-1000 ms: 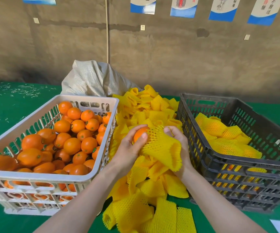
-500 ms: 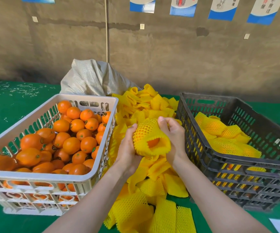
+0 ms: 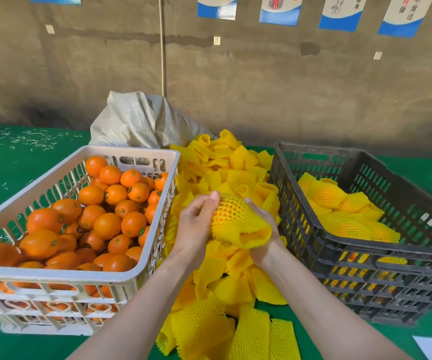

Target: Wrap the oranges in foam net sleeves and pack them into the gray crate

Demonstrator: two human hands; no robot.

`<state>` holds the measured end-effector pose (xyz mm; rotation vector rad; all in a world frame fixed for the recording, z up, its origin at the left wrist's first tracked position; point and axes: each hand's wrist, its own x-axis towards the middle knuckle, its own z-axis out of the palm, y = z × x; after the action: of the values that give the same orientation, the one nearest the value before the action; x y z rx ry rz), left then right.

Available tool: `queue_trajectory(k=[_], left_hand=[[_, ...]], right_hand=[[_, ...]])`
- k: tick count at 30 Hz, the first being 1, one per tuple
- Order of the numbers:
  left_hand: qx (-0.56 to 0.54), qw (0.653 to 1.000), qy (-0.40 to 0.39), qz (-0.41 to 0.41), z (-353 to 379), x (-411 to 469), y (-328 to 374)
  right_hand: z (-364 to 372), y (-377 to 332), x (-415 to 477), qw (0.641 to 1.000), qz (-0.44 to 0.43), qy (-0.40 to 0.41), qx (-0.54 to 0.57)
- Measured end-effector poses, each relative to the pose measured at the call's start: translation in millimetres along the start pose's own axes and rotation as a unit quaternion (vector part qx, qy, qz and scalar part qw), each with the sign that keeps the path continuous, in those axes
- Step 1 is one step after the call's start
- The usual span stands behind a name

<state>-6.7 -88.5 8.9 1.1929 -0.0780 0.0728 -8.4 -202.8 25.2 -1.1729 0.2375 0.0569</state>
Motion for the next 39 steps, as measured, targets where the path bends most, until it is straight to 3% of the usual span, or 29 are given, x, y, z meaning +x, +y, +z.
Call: queue_trajectory(k=[4, 7, 10, 12, 14, 17, 20, 23, 30, 39], left_hand=[[-0.012, 0.999, 0.04, 0.015, -1, 3, -2], [-0.011, 0.998, 0.057, 0.009, 0, 2, -7], [-0.035, 0.997, 0.059, -0.02, -2, 3, -7], [-0.013, 0.998, 0.06, -0.013, 0, 2, -6], [0.093, 0.991, 0.07, 0.064, 1, 3, -7], [0.303, 0.926, 0.086, 0.207, -1, 4, -8], [0.333, 0.899, 0.078, 0.275, -3, 4, -6], [0.293, 0.92, 0.014, 0.26, -4, 6, -1], [0.271, 0.927, -0.112, 0.234, -4, 11, 16], [0.201, 0.954, -0.155, 0.159, -10, 16, 23]], right_hand=[[-4, -2, 8, 0.997, 0.054, 0.014, -0.045], [-1, -3, 10, 0.993, 0.097, -0.038, -0.047], [-1, 5, 12, 0.991, 0.073, -0.081, -0.075], [-1, 6, 13, 0.994, 0.039, -0.049, -0.093], [0, 3, 13, 0.996, 0.044, -0.001, -0.081], [1, -2, 13, 0.997, 0.065, 0.002, -0.048], [-1, -4, 13, 0.997, 0.059, -0.041, 0.0], [-4, -11, 13, 0.994, 0.07, -0.076, 0.023], [-17, -17, 5, 0.986, 0.086, -0.144, -0.009], [-13, -21, -3, 0.982, 0.073, -0.176, -0.012]])
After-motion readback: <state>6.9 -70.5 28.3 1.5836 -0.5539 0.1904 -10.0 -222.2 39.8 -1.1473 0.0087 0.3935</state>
